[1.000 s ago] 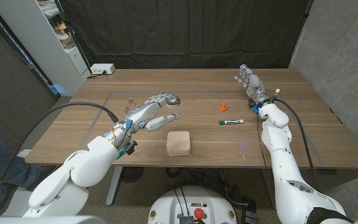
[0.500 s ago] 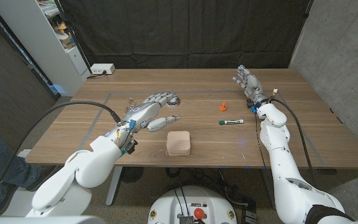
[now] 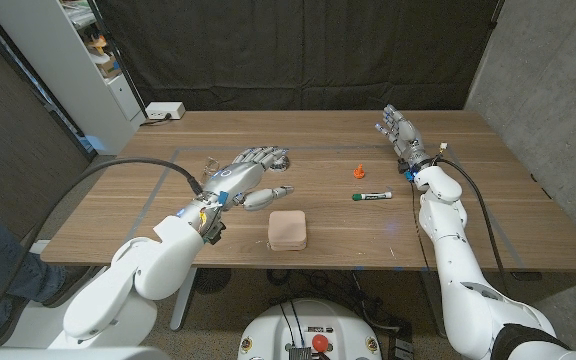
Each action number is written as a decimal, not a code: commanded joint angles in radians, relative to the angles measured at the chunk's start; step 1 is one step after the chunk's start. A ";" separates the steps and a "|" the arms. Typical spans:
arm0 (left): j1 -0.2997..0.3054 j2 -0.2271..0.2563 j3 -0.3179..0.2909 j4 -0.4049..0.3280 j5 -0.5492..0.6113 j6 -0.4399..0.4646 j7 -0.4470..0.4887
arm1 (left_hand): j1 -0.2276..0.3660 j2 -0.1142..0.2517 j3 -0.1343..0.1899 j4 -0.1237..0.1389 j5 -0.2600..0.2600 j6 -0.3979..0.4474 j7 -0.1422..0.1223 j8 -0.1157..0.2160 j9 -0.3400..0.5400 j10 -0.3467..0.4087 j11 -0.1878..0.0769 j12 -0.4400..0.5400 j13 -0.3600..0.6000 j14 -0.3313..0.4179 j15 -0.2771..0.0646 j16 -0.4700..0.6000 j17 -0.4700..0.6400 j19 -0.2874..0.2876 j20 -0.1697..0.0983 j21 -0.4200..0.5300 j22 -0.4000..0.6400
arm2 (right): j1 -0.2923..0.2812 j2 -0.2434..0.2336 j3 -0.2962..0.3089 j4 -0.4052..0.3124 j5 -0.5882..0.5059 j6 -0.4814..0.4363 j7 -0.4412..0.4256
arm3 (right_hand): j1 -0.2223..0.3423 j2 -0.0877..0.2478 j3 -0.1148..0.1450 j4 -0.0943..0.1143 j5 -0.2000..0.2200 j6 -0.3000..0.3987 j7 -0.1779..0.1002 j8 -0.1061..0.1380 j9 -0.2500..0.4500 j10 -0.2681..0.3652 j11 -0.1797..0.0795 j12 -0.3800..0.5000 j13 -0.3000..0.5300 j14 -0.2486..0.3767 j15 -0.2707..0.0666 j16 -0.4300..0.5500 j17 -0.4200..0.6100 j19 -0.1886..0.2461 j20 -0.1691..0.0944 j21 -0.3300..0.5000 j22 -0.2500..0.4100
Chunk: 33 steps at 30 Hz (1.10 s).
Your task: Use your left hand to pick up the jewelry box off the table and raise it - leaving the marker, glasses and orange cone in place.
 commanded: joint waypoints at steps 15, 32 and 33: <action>-0.023 0.042 0.087 -0.057 0.231 0.114 -0.098 | 0.044 -0.038 0.000 -0.016 0.002 0.000 -0.003 0.008 0.006 -0.052 0.020 -0.002 0.013 0.021 0.003 0.011 0.013 0.063 0.008 0.025 0.010 | 0.016 -0.008 -0.003 0.008 0.001 0.000 0.006 | -0.005 0.002 0.001 -0.006 0.007 0.006 -0.007 0.002 0.003 0.001 0.001 0.008 0.004 0.009 0.005 0.001 -0.001 -0.001 0.010 0.007 0.004; 0.004 0.039 0.158 -0.060 0.495 0.133 -0.044 | 0.062 -0.127 -0.035 -0.008 0.021 0.047 -0.015 0.026 0.008 -0.044 0.017 0.023 0.033 0.054 0.004 0.028 0.030 0.196 0.009 0.070 0.020 | 0.027 -0.006 -0.008 0.015 0.000 -0.002 0.007 | -0.005 0.002 0.001 -0.007 0.007 0.007 -0.005 0.003 0.004 0.000 0.000 0.008 0.004 0.008 0.005 0.000 -0.002 -0.002 0.012 0.007 0.004; 0.004 0.037 0.160 -0.061 0.504 0.134 -0.047 | 0.062 -0.129 -0.036 -0.008 0.021 0.049 -0.015 0.027 0.008 -0.044 0.016 0.023 0.033 0.056 0.005 0.028 0.030 0.200 0.009 0.071 0.020 | 0.027 -0.006 -0.008 0.016 0.000 -0.001 0.007 | -0.005 0.002 0.001 -0.007 0.007 0.008 -0.005 0.003 0.004 -0.001 -0.001 0.008 0.004 0.008 0.004 0.000 -0.002 -0.002 0.012 0.007 0.004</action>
